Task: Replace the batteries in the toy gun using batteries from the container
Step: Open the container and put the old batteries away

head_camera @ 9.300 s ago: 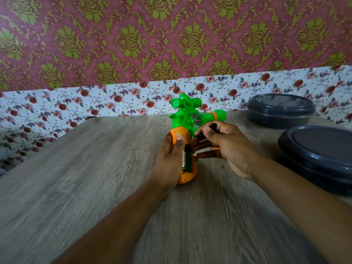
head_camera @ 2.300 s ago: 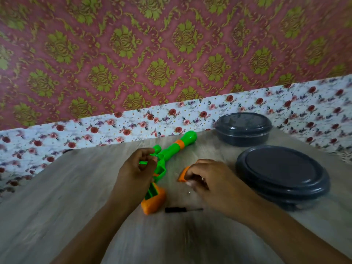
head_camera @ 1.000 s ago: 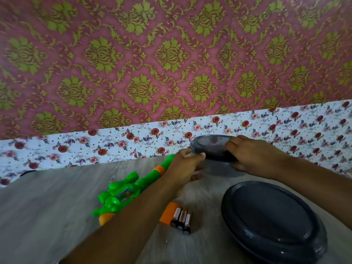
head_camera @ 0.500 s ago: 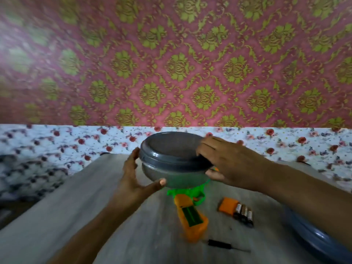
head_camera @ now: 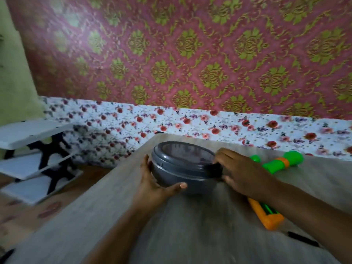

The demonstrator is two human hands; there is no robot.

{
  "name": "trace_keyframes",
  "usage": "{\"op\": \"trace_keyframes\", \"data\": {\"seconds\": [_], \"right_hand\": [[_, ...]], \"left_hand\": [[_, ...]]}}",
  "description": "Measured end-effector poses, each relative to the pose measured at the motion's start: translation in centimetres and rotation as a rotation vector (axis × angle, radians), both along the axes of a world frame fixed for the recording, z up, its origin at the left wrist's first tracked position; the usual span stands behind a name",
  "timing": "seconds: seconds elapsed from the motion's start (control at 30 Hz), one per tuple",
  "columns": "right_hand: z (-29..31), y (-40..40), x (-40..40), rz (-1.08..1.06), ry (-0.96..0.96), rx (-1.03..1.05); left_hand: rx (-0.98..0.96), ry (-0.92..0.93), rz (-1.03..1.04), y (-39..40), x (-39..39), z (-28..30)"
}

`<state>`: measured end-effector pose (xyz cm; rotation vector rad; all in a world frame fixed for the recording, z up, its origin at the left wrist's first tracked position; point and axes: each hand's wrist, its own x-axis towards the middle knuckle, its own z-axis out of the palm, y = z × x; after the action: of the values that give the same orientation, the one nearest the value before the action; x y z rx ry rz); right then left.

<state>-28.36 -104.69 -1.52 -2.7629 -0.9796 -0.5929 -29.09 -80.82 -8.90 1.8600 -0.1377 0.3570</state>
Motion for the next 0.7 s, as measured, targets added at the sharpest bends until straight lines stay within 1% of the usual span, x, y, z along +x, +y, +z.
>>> {"op": "trace_keyframes", "data": {"seconds": [0.07, 0.13, 0.23, 0.27, 0.37, 0.43, 0.6, 0.7], "right_hand": [[-0.1, 0.3, 0.0, -0.010, 0.040, -0.001], [0.0, 0.8, 0.0, -0.035, 0.107, 0.013], [0.6, 2.6, -0.1, -0.055, 0.214, 0.164], [0.7, 3.5, -0.2, -0.060, 0.217, 0.150], [0.3, 6.8, -0.5, -0.100, 0.246, -0.041], [-0.1, 8.8, -0.5, -0.136, 0.236, -0.136], [-1.7, 11.3, 0.2, -0.232, 0.106, -0.235], [-2.2, 11.9, 0.0, -0.239, 0.060, -0.292]], "left_hand": [[0.016, 0.051, -0.015, 0.2, -0.1, -0.2], [0.091, 0.079, -0.009, 0.1, -0.3, -0.2], [0.234, 0.016, 0.064, -0.8, -0.7, 0.3], [0.270, 0.005, 0.086, -1.1, -0.8, 0.4], [0.339, 0.002, 0.158, -1.4, -0.6, 0.2], [0.377, 0.035, 0.160, -1.3, -0.4, -0.1], [0.382, 0.090, 0.187, -1.2, 0.2, -0.5], [0.377, 0.122, 0.173, -1.0, 0.4, -0.6]]}}
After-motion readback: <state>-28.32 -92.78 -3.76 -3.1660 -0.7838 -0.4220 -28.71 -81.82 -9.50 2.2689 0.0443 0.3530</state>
